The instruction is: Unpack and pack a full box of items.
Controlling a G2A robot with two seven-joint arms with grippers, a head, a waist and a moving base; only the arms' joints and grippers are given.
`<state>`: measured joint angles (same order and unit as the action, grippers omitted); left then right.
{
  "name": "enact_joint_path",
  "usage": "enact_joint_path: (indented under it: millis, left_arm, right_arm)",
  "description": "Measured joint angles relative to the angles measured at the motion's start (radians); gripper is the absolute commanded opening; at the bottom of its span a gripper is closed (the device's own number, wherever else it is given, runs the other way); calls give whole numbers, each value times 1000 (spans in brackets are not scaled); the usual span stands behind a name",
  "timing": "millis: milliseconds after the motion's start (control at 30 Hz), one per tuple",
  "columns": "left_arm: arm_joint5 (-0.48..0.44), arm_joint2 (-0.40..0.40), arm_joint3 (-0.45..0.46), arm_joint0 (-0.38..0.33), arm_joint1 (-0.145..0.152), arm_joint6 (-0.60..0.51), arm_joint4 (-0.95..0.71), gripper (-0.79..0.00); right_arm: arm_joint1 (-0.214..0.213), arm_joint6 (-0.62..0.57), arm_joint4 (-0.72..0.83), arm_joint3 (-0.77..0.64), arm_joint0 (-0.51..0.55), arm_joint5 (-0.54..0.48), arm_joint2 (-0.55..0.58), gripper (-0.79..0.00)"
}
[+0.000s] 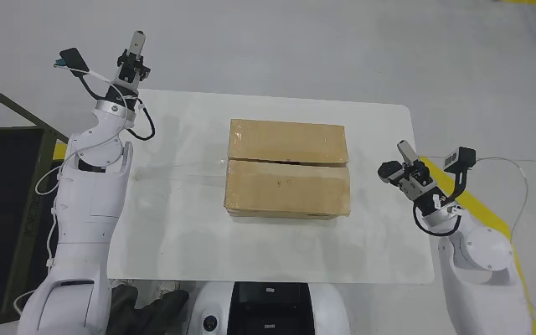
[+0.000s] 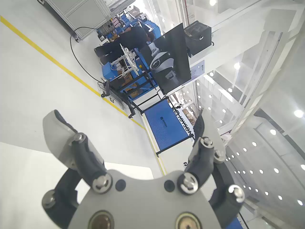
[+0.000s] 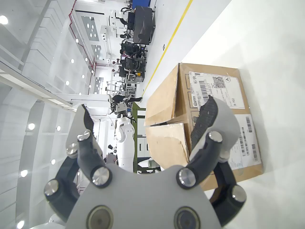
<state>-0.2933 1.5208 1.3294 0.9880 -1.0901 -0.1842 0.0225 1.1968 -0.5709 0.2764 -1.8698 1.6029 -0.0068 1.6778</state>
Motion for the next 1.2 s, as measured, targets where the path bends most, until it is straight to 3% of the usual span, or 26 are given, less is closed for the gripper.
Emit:
enact_joint_path:
  millis: [900, 1200]
  left_arm:
    - [0, 0, 0, 0, 0, 0, 0, 0]
    - [0, 0, 0, 0, 0, 0, 0, 0]
  right_arm:
    - [-1, -7, -11, -4, -5, 4, -15, 0]
    - [-11, -141, -10, 50, -64, 23, -50, 0]
